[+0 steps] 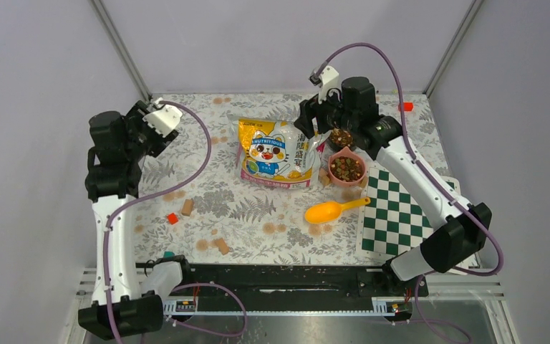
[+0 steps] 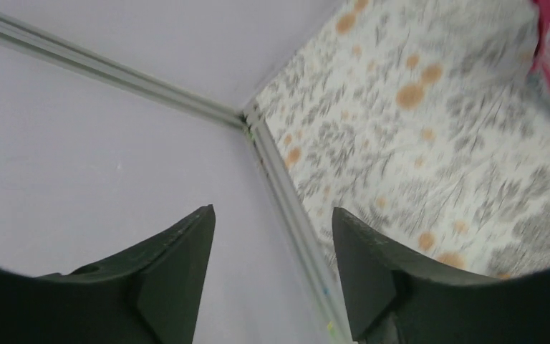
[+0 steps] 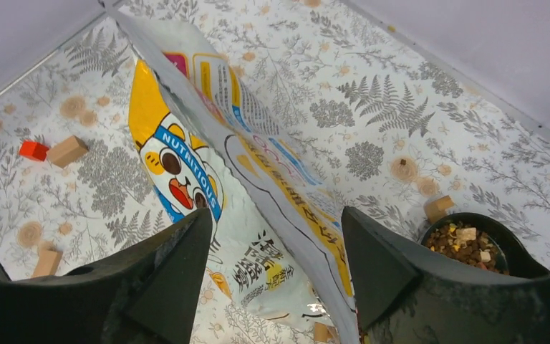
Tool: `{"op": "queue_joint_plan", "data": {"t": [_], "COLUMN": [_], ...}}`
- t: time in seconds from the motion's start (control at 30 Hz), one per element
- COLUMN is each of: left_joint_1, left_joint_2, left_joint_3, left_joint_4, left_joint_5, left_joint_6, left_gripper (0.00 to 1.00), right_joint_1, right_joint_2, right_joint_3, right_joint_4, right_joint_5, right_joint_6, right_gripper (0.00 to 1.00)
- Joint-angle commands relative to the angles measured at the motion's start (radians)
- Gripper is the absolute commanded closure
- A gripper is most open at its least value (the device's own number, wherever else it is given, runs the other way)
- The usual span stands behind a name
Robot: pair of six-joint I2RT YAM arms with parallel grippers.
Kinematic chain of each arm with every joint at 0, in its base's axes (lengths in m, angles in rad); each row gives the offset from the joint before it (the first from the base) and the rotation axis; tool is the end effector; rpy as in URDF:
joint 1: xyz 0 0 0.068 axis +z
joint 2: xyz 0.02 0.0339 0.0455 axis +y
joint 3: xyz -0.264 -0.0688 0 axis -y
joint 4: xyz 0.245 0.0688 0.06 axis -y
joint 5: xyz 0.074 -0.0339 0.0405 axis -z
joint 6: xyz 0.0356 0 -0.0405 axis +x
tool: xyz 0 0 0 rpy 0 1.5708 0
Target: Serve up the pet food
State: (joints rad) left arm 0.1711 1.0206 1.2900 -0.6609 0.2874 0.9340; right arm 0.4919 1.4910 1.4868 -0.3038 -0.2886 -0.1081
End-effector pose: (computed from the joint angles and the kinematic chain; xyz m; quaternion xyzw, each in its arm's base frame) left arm 0.2009 0.0245 0.4203 0.3801 0.7338 0.1875 0.5309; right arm 0.3013 0.1729 0.4029 -0.3172 0.7381 0.2254 0.5513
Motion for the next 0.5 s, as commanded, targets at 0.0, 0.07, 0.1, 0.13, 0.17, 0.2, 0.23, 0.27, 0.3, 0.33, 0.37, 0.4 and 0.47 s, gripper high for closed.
{"op": "queue_joint_plan", "data": {"t": [0.0,0.07,0.1,0.13,0.17,0.2,0.23,0.27,0.3,0.33,0.37,0.4,0.47], "left_joint_1": [-0.003,-0.002,-0.002,-0.003,-0.003,-0.003,-0.002,-0.003,-0.003,-0.003,-0.002,-0.002,-0.002], "left_joint_2": [-0.056,-0.072,-0.078,-0.086,-0.088,-0.087,-0.081,-0.073,-0.062,-0.053,-0.044,-0.035,-0.015], "left_joint_3": [-0.119,-0.176,-0.208,-0.233,-0.25,-0.258,-0.257,-0.254,-0.252,-0.257,-0.268,-0.282,-0.322], "left_joint_4": [0.355,0.466,0.54,0.608,0.667,0.7,0.702,0.688,0.669,0.651,0.634,0.631,0.64], "left_joint_5": [0.136,0.143,0.125,0.084,0.028,-0.033,-0.098,-0.154,-0.209,-0.243,-0.244,-0.22,-0.197], "left_joint_6": [-0.311,-0.408,-0.485,-0.589,-0.705,-0.816,-0.908,-1.01,-1.094,-1.177,-1.23,-1.251,-1.325], "left_gripper": [0.33,0.27,0.26,0.25,0.25,0.24,0.24,0.24,0.24,0.25,0.26,0.28,0.32], "right_joint_1": [0.004,-0.004,-0.013,-0.021,-0.034,-0.051,-0.071,-0.089,-0.119,-0.144,-0.164,-0.18,-0.202], "right_joint_2": [-0.059,-0.075,-0.081,-0.083,-0.086,-0.088,-0.092,-0.1,-0.109,-0.118,-0.125,-0.128,-0.122], "right_joint_3": [0.052,0.05,0.051,0.056,0.062,0.064,0.059,0.043,0.021,-0.008,-0.036,-0.062,-0.115], "right_joint_4": [0.062,0.059,0.051,0.03,0.001,-0.03,-0.058,-0.083,-0.101,-0.118,-0.132,-0.146,-0.171], "right_joint_5": [0.064,0.14,0.194,0.255,0.316,0.369,0.428,0.482,0.519,0.532,0.533,0.529,0.516], "right_joint_6": [0.056,0.111,0.155,0.208,0.262,0.311,0.365,0.416,0.469,0.52,0.562,0.592,0.631], "right_gripper": [0.25,0.25,0.25,0.27,0.29,0.31,0.34,0.36,0.4,0.43,0.49,0.56,0.71]}}
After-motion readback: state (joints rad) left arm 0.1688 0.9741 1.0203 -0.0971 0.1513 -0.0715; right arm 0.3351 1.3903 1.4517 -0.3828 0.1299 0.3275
